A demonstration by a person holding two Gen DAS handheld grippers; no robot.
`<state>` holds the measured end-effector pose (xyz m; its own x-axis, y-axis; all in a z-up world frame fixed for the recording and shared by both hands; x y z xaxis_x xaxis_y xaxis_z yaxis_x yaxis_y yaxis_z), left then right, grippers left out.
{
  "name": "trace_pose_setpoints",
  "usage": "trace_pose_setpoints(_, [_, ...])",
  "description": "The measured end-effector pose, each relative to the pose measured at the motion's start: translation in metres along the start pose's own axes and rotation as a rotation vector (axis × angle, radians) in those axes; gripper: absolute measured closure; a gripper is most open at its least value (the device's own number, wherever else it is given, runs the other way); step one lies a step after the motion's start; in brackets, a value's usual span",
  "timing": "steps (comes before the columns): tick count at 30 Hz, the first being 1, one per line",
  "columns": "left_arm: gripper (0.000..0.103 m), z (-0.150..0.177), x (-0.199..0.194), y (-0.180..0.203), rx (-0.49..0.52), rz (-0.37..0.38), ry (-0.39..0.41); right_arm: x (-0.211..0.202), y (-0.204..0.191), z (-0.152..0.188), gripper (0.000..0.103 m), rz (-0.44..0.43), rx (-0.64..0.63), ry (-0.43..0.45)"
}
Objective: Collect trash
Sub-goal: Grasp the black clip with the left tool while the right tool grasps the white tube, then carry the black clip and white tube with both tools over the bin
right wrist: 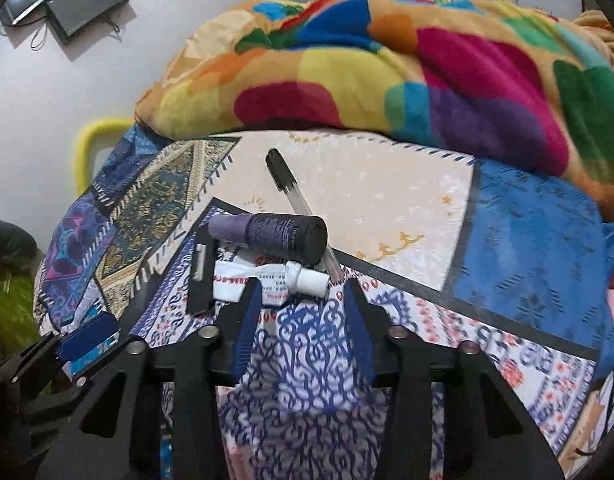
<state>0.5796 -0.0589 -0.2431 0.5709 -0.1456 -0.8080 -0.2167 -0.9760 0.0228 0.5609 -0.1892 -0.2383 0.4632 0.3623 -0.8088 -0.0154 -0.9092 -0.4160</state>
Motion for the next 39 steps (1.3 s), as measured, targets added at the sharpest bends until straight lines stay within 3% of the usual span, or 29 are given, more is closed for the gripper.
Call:
trace_pose_setpoints(2, [0.052, -0.002, 0.006, 0.001, 0.003, 0.002, -0.003, 0.001, 0.002, -0.001, 0.082, 0.005, 0.007, 0.013])
trace_pose_setpoints(7, [0.052, -0.011, 0.019, 0.007, 0.003, 0.008, -0.012, -0.003, 0.008, 0.004, 0.082, -0.004, -0.018, 0.020])
trace_pose_setpoints(13, [0.052, -0.024, 0.039, 0.013, -0.025, -0.005, -0.019, -0.025, 0.021, 0.019, 0.082, 0.057, -0.072, 0.069])
trace_pose_setpoints(18, [0.052, -0.030, 0.055, 0.018, 0.009, -0.122, -0.022, -0.039, 0.028, 0.023, 0.082, 0.104, -0.120, 0.108])
trace_pose_setpoints(20, [0.059, -0.028, 0.057, 0.019, 0.021, -0.144, -0.011, -0.044, 0.029, 0.024, 0.082, 0.117, -0.136, 0.125])
trace_pose_setpoints(21, [0.062, -0.027, 0.057, 0.020, 0.026, -0.149, -0.003, -0.048, 0.031, 0.025, 0.082, 0.119, -0.142, 0.130])
trace_pose_setpoints(23, [0.078, -0.023, 0.054, 0.023, 0.053, -0.150, 0.010, -0.052, 0.033, 0.025, 0.082, 0.114, -0.142, 0.132])
trace_pose_setpoints(39, [0.078, 0.030, -0.004, 0.025, 0.069, -0.114, -0.002, -0.079, 0.025, 0.040, 0.082, 0.098, -0.143, 0.151])
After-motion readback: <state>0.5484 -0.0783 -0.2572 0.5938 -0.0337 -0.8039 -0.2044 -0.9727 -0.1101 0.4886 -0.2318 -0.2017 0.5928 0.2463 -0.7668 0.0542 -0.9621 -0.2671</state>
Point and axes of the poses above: each gripper's, at about its wrist camera, not at the fingertips, and x roughly the way its jaws point, y to its right, z to its underside, the point moved 2 cm from there along x, roughly the way its jaws point, and after that the axes turned 12 degrees about x, right-handed, at the moved point
